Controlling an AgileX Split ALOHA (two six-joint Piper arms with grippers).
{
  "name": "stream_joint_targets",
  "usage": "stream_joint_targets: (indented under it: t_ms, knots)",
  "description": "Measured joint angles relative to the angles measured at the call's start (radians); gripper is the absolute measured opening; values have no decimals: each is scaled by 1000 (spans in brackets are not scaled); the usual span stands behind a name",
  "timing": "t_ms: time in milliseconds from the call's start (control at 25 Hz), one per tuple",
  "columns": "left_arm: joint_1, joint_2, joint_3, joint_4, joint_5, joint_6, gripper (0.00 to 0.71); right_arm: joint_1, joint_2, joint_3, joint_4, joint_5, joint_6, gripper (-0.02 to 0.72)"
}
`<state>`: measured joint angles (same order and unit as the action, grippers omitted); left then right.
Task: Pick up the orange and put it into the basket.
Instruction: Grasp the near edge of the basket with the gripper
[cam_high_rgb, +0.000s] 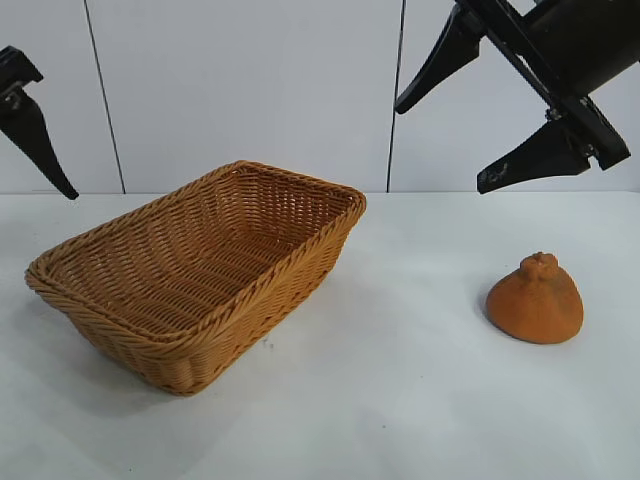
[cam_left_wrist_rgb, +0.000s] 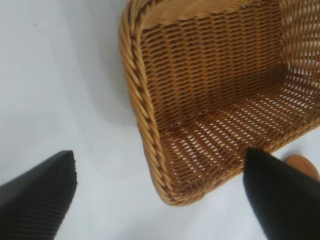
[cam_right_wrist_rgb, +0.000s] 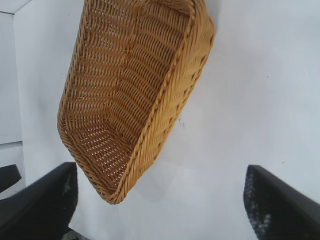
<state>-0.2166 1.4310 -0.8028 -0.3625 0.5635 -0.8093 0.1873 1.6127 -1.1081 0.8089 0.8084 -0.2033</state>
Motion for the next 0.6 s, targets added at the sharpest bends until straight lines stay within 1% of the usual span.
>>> stream_joint_targets:
  t_ms: [280, 440, 600]
  knots:
    - [-2, 108, 0, -2, -34, 0, 642, 0, 0, 0, 0, 0, 0, 616]
    - [-36, 172, 0, -4, -98, -4, 642, 0, 0, 0, 0, -1, 0, 616]
    - [-46, 271, 0, -7, -170, -38, 642, 0, 0, 0, -1, -1, 0, 616]
